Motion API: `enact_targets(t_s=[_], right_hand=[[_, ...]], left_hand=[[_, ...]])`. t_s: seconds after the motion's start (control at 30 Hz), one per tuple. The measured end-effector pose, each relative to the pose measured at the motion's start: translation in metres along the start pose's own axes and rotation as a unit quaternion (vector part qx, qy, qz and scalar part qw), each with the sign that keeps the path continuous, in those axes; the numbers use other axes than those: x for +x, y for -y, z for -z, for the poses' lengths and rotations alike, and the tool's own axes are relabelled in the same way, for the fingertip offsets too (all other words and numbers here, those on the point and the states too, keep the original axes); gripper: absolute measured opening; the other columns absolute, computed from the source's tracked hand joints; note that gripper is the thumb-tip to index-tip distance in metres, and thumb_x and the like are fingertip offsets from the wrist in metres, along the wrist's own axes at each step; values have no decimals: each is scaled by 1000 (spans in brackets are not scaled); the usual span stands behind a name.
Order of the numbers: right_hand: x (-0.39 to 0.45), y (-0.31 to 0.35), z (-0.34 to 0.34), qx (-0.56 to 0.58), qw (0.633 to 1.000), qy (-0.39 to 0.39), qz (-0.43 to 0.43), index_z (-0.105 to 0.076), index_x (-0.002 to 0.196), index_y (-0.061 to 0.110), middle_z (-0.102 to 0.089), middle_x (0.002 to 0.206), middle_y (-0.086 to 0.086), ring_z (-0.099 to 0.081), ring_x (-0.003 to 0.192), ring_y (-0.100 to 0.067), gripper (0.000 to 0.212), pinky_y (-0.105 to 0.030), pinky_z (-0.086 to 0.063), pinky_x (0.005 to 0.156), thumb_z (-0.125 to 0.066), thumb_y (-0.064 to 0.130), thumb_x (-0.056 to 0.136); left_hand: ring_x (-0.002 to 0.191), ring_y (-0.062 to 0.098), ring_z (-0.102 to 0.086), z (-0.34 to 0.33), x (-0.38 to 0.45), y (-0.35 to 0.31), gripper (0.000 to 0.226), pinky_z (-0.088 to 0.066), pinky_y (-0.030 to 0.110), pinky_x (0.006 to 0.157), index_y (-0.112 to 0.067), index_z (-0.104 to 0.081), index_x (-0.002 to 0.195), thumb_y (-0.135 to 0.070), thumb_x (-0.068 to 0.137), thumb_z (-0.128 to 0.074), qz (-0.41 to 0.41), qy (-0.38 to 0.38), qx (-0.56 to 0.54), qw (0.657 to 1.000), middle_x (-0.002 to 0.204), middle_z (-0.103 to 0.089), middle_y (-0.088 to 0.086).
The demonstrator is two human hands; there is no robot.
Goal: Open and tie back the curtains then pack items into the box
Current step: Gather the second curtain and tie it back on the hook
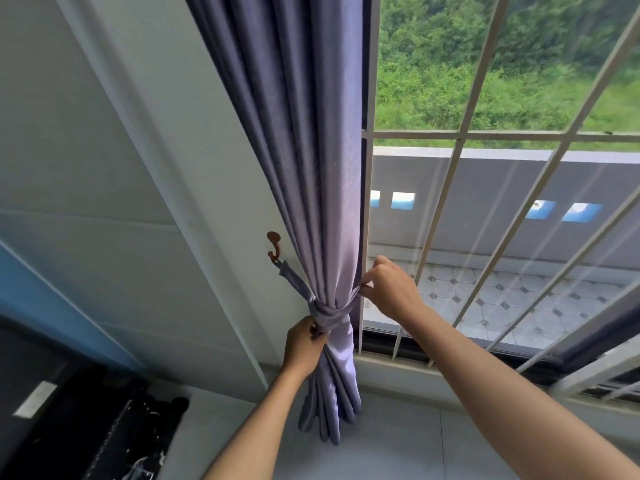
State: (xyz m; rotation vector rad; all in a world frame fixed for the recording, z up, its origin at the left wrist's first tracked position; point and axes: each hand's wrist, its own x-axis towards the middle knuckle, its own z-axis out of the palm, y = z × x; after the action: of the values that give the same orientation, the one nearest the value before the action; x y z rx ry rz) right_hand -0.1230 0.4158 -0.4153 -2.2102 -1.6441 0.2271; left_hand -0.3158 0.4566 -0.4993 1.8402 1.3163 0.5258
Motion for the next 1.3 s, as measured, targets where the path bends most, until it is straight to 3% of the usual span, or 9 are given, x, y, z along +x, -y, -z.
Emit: enact_targets(t_s=[0.13,0.27,0.37,0.47,0.67,0.77,0.87,1.0,1.3], right_hand=[[-1,18,-28,127,987,-13,-102,-74,80,14,-66,70,-5,-57,65,-25,16,-27,-38,49,-59,9,80],[-21,36,-50,375,903,-46,-203,-53,110,16,-67,91,2,-64,85,-15,24,-29,-53,71,-59,9,88],[-42,43,-62,503,850,14,-154,-41,122,21,-66,106,7,-65,100,-12,45,-35,-56,87,-57,3,83],[-50,44,-67,489,865,83,-78,-31,136,36,-62,113,16,-62,105,-6,77,-36,-55,89,-66,12,72],[-37,45,-65,422,904,39,-51,-49,124,34,-65,112,16,-62,102,-3,61,-40,-54,87,-79,44,72],[-36,42,-64,413,909,26,-54,-50,121,37,-66,110,18,-63,100,-3,54,-41,-54,86,-78,42,75],[-35,44,-64,411,910,29,-52,-51,121,37,-65,111,18,-62,102,-3,53,-41,-54,87,-75,41,74],[-36,47,-65,406,911,39,-54,-57,114,34,-68,106,14,-64,98,-4,45,-39,-55,85,-77,33,73],[-34,43,-68,386,920,26,-60,-53,122,29,-65,108,18,-62,97,0,48,-31,-53,82,-72,19,79]], left_hand=[[69,18,-54,1,-2,0,10,-34,20,57,-8,-55,79,-12,84,-63,9,-5,-7,1000,74,-60,4],[72,19,-57,0,-6,2,11,-36,21,57,-14,-53,79,-11,85,-62,23,-7,-18,1000,76,-60,2],[70,19,-57,0,-7,5,16,-37,23,60,-15,-51,74,-14,85,-64,30,-14,-14,999,73,-60,3],[69,19,-56,1,-10,2,18,-38,22,59,-15,-51,73,-19,84,-64,34,-6,-15,999,73,-61,5],[88,22,-64,38,-12,-2,27,-49,26,74,-18,-61,106,-10,81,-57,12,86,15,996,97,-67,3],[83,22,-65,65,-1,0,32,-48,27,70,-36,-61,99,-11,78,-56,13,-19,-38,999,101,-67,-3],[70,15,-64,72,12,-20,16,-52,32,66,-37,-63,85,-43,74,-53,-25,-64,-117,991,83,-67,-8],[57,17,-43,58,37,-38,25,-36,29,55,-5,-43,65,-24,79,-51,2,-21,-61,998,57,-50,5],[60,17,-38,61,58,-53,7,-33,20,48,-12,-48,86,-15,80,-48,95,157,-67,981,71,-42,12]])
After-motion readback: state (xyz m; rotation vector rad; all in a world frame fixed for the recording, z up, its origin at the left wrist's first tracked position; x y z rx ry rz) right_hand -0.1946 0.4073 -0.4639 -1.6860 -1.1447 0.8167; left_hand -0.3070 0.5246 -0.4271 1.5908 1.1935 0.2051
